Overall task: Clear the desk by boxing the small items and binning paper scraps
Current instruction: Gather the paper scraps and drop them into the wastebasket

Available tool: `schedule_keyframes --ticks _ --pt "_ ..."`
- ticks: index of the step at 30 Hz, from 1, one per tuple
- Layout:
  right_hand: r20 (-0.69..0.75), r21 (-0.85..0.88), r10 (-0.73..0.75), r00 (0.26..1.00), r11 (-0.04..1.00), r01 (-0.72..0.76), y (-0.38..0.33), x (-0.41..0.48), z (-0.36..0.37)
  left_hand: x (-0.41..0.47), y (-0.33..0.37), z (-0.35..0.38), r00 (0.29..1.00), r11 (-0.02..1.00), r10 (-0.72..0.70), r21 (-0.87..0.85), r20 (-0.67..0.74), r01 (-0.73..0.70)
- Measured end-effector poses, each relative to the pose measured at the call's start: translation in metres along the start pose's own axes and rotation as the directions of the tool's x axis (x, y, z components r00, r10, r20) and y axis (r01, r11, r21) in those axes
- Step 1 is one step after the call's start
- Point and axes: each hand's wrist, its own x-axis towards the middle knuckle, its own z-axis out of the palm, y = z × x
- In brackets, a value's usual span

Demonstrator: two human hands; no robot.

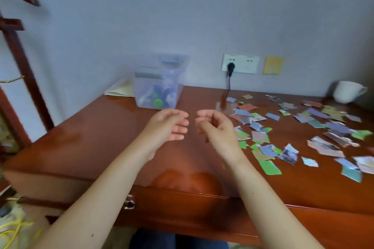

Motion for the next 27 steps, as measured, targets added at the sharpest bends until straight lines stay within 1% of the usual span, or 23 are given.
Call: schedule_keyframes --ticks 4,7,10,14,18,21,24,27 --pt "-0.078 -0.033 0.015 0.997 0.999 -0.017 0.009 -0.001 -0.043 0.014 -0.005 0.046 0.994 0.999 -0.004 0.034 0.111 0.0" --pt "-0.112 -0.092 0.028 0.993 0.995 -0.038 0.016 -0.003 -0.073 0.023 -0.01 0.075 0.981 0.997 -0.011 0.071 0.192 -0.003" --pt "-0.141 -0.187 0.036 0.989 0.98 -0.062 0.02 -0.005 -0.1 0.03 -0.014 0.102 0.962 0.993 -0.016 0.12 0.273 -0.017" --pt "-0.163 -0.325 0.049 0.985 0.94 -0.1 0.024 -0.006 -0.134 0.039 -0.019 0.132 0.929 0.976 -0.011 0.206 0.37 -0.071" --pt "-0.191 -0.529 0.1 0.976 0.827 -0.189 0.032 -0.008 -0.163 0.051 -0.027 0.155 0.891 0.929 -0.007 0.332 0.455 -0.162" --pt "-0.204 -0.641 0.15 0.967 0.726 -0.248 0.038 -0.008 -0.177 0.06 -0.034 0.166 0.865 0.845 0.004 0.461 0.501 -0.271" --pt "-0.206 -0.708 0.174 0.963 0.653 -0.269 0.043 -0.004 -0.184 0.068 -0.039 0.174 0.843 0.77 -0.019 0.546 0.537 -0.33" --pt "-0.172 -0.751 0.234 0.957 0.598 -0.282 0.047 0.004 -0.188 0.076 -0.043 0.178 0.819 0.702 -0.063 0.609 0.57 -0.37"
